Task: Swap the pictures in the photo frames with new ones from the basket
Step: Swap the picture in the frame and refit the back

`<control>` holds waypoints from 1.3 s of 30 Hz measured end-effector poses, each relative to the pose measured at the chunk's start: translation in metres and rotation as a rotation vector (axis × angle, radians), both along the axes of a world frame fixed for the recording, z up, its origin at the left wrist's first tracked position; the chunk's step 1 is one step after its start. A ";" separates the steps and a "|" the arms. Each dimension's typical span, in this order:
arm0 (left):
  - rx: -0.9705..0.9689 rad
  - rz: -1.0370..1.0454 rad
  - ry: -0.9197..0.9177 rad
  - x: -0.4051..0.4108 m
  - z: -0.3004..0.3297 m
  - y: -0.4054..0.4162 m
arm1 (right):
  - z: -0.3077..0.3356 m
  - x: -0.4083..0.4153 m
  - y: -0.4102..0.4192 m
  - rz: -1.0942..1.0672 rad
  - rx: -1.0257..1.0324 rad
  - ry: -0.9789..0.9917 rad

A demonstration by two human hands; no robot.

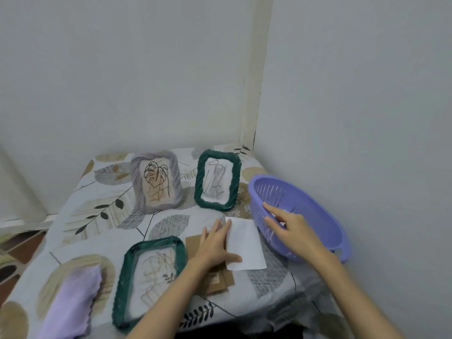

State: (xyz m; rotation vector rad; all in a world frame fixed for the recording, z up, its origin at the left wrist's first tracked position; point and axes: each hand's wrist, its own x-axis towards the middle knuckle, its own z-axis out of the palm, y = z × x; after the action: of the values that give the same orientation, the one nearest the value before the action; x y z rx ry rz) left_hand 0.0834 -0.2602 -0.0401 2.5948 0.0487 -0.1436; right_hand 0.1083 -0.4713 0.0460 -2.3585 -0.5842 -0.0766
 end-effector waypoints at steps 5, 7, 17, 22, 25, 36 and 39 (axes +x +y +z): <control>0.201 -0.020 0.017 0.020 -0.008 -0.019 | -0.001 -0.006 0.006 0.013 -0.041 -0.005; 0.261 -0.035 0.052 0.021 -0.009 -0.020 | -0.004 -0.012 0.011 0.017 -0.093 0.002; -0.933 0.170 -0.150 0.019 0.051 -0.017 | -0.018 -0.028 0.021 0.039 -0.251 0.056; -0.850 0.146 -0.167 0.020 0.052 -0.020 | -0.009 0.012 -0.006 -0.121 -0.015 0.278; -0.860 0.144 -0.183 0.018 0.052 -0.019 | -0.016 0.037 -0.018 -0.240 -0.272 0.332; -0.831 0.116 -0.219 0.016 0.057 -0.021 | -0.023 0.048 -0.021 -0.401 -0.380 0.345; -0.834 0.110 -0.201 0.018 0.057 -0.021 | -0.023 0.050 -0.023 -0.475 -0.384 0.223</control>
State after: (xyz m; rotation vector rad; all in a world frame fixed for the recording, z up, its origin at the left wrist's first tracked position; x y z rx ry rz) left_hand 0.1012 -0.2813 0.0172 1.7569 0.0458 0.1198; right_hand 0.1584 -0.4946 0.0234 -2.7847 0.0882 0.0927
